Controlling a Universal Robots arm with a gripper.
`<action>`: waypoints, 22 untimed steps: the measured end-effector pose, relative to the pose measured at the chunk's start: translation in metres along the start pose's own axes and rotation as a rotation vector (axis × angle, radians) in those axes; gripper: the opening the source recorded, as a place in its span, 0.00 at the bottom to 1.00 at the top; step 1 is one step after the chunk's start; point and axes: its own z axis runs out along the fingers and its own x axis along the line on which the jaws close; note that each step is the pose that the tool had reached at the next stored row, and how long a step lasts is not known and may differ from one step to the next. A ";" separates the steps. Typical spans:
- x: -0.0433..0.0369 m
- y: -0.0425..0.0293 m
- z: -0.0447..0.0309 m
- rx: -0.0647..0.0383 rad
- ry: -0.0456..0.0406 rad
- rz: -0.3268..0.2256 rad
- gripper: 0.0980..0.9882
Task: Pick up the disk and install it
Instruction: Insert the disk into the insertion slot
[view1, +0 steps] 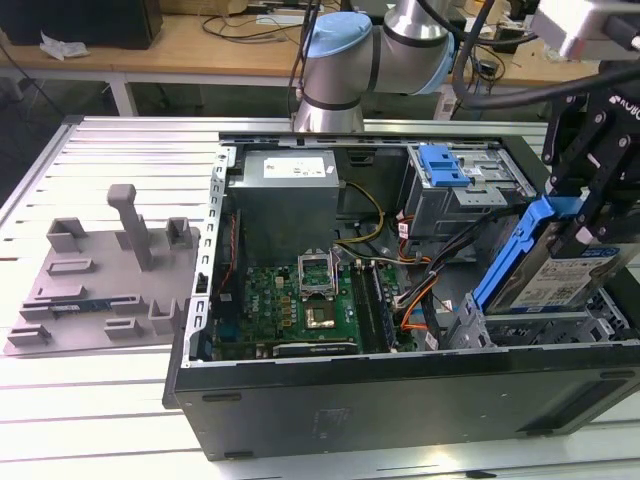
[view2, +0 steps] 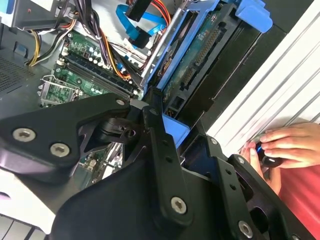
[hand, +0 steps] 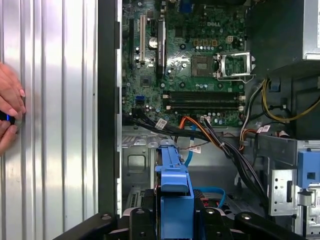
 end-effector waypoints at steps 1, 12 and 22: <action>0.0002 0.0000 0.0031 0.000 -0.0002 0.000 0.30; 0.0015 0.0001 0.0200 0.000 0.0002 0.000 0.39; 0.0015 0.0002 0.0203 0.000 -0.0001 0.000 0.39</action>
